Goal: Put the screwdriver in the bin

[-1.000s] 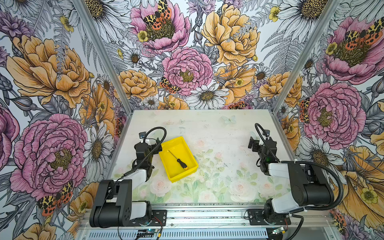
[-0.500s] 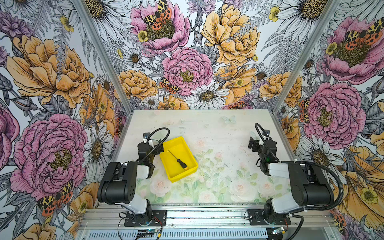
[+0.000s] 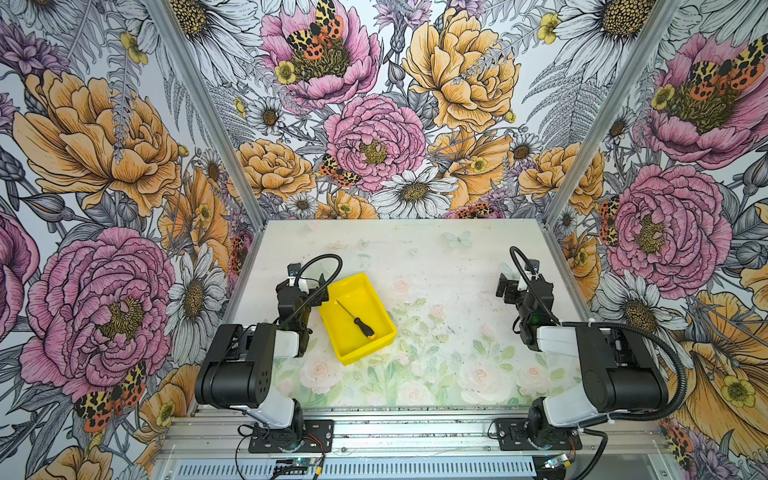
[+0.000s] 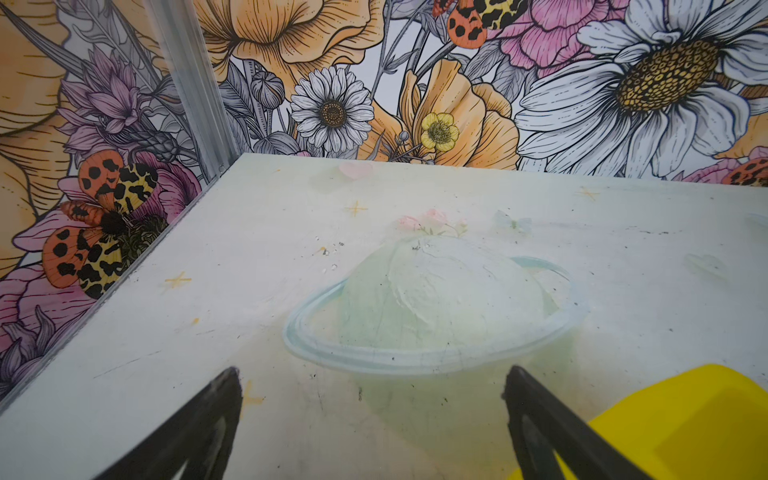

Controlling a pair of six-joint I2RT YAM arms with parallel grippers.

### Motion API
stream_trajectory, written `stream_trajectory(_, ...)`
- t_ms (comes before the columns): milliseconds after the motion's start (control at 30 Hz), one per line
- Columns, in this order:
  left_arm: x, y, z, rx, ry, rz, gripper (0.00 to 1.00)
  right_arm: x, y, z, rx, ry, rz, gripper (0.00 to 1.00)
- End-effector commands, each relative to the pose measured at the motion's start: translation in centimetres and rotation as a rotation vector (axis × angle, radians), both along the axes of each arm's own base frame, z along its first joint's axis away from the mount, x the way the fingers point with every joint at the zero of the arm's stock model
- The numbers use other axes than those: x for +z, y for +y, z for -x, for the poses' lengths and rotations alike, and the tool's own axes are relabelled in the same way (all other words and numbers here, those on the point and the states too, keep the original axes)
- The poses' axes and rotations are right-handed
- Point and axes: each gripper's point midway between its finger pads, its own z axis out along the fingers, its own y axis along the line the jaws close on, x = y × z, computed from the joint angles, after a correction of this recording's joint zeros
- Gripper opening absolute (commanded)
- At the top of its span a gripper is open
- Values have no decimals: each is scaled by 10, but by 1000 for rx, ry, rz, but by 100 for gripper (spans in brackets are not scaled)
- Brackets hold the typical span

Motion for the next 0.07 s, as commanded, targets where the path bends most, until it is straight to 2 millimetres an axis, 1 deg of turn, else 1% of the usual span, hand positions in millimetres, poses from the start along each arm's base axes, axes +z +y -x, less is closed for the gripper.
stream_trajectory(0, 9, 3, -2, -5, -32, 3, 99, 4, 1, -2, 1, -26, -9, 99)
stream_trajectory(33, 10, 1, -2, -3, -35, -9, 99, 4, 1, -2, 2, -29, -9, 99)
